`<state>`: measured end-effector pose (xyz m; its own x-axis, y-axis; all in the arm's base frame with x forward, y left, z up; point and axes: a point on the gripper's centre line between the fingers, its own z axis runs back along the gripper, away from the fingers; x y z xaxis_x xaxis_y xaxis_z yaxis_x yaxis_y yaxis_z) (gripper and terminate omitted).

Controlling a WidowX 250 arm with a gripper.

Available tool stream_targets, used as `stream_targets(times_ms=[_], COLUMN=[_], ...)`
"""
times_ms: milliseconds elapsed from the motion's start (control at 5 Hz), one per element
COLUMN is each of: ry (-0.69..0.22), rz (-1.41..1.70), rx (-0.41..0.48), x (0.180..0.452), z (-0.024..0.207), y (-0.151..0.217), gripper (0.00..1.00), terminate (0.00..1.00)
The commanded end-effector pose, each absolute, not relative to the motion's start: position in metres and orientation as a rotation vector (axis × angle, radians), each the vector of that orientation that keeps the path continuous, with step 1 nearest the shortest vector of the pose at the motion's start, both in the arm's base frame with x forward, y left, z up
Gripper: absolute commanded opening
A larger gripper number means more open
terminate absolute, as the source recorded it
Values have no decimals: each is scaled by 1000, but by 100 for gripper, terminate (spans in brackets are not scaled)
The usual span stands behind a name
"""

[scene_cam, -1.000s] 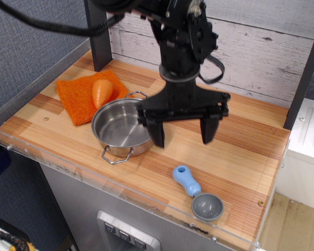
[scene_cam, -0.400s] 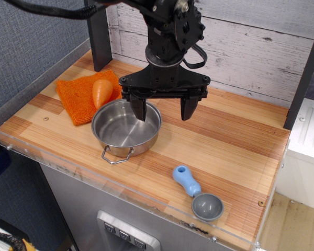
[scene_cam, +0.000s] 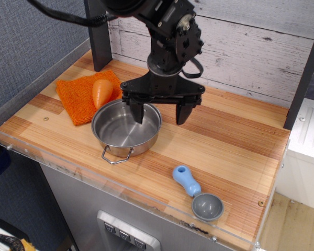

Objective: Move the pan from center of the table to top right side of the table.

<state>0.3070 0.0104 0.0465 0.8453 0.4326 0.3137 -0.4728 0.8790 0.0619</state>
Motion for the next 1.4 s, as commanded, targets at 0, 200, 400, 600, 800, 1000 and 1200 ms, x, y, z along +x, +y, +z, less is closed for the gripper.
stream_targets(times_ms=[0, 200, 400, 600, 800, 1000, 1200], ry=[-273, -267, -270, -271, -269, -268, -260], rz=[512, 527, 531, 533, 541, 544, 584], rx=[157, 138, 135, 132, 128, 118, 69], x=[306, 302, 301, 300, 298, 297, 298], z=[33, 26, 29, 30, 30, 31, 39], y=[27, 28, 24, 21, 21, 21, 24], gripper=[100, 0, 0, 0, 0, 0, 0], terminate=[0, 0, 0, 0, 0, 0, 0])
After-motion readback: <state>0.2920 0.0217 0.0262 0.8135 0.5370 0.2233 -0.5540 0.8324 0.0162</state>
